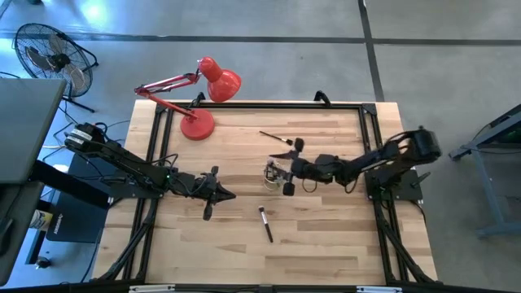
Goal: Put items in baskets/containers
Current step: Put the powder brush into the wire organizer
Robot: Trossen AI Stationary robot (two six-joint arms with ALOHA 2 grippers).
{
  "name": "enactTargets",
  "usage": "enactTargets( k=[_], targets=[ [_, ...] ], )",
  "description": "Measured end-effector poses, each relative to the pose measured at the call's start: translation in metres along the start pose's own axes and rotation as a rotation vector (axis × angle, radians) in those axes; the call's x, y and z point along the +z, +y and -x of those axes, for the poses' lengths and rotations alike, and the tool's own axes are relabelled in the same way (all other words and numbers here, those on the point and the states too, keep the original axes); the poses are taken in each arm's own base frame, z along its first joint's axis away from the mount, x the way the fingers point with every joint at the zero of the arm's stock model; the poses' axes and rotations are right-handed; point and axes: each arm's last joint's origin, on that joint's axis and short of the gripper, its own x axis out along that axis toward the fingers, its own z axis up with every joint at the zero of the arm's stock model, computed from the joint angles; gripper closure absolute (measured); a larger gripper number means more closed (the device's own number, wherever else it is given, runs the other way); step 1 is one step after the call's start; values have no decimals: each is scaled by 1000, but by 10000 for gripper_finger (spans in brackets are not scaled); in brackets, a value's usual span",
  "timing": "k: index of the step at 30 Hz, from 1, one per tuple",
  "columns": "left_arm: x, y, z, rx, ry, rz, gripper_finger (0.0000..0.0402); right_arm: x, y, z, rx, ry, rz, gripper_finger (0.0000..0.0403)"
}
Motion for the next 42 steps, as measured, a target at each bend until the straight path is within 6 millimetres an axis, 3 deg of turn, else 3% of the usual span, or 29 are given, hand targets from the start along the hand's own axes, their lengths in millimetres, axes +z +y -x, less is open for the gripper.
enactTargets(
  k=[5,9,14,19,24,32,36,42],
  targets=[
    [0,1,0,26,-6,43,401,28,-1,27,-171,122,59,260],
    [1,3,0,107,-30,84,401,36,1,57,-250,275,-21,281],
    [8,4,-4,245,-26,114,401,25,3,93,-211,502,-176,331],
    [34,-5,-19,338,113,151,401,5,8,117,-186,775,-385,395],
    [52,-22,-43,428,243,226,401,-11,28,128,-157,942,-434,389],
    [74,-60,-96,550,378,428,401,-34,57,133,-166,1016,-361,396],
    [86,-76,-117,612,438,564,401,-40,60,135,-116,1106,-339,397],
    [87,-87,-148,625,459,584,401,-40,62,137,-89,1132,-335,399]
  ],
)
